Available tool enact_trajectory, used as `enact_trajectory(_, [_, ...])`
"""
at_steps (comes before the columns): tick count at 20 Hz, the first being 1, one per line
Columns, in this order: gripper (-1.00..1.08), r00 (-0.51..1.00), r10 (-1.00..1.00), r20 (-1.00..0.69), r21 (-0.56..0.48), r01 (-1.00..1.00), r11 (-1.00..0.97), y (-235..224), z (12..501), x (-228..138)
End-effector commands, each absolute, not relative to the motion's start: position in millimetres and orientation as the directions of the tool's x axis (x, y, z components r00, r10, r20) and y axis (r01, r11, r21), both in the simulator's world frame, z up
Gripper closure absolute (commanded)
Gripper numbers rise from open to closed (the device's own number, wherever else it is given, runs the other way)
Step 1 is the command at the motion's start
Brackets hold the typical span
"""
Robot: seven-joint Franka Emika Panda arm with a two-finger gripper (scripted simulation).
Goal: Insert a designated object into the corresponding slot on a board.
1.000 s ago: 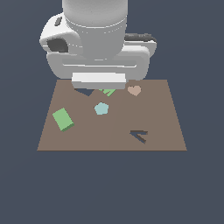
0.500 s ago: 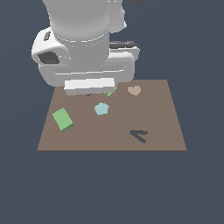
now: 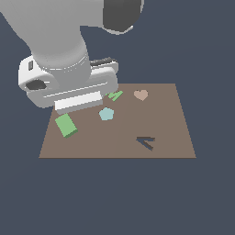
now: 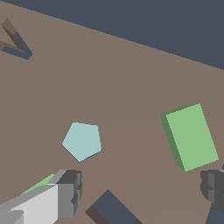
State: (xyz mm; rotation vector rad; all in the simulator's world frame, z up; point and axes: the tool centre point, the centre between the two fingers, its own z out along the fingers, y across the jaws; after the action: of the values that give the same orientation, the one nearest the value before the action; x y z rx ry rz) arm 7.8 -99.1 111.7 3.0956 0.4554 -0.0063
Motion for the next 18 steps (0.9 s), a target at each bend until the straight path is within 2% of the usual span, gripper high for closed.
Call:
enact_trajectory(1, [-0.92,0.939,0.345,-0.005,0.010,0.345,-0.939,-113.6,100.7,11.4])
enact_trajectory(18, [-0.92,0.819,0.573,0.000,0.000,0.573,-0.819,-170.0,53.3,41.1])
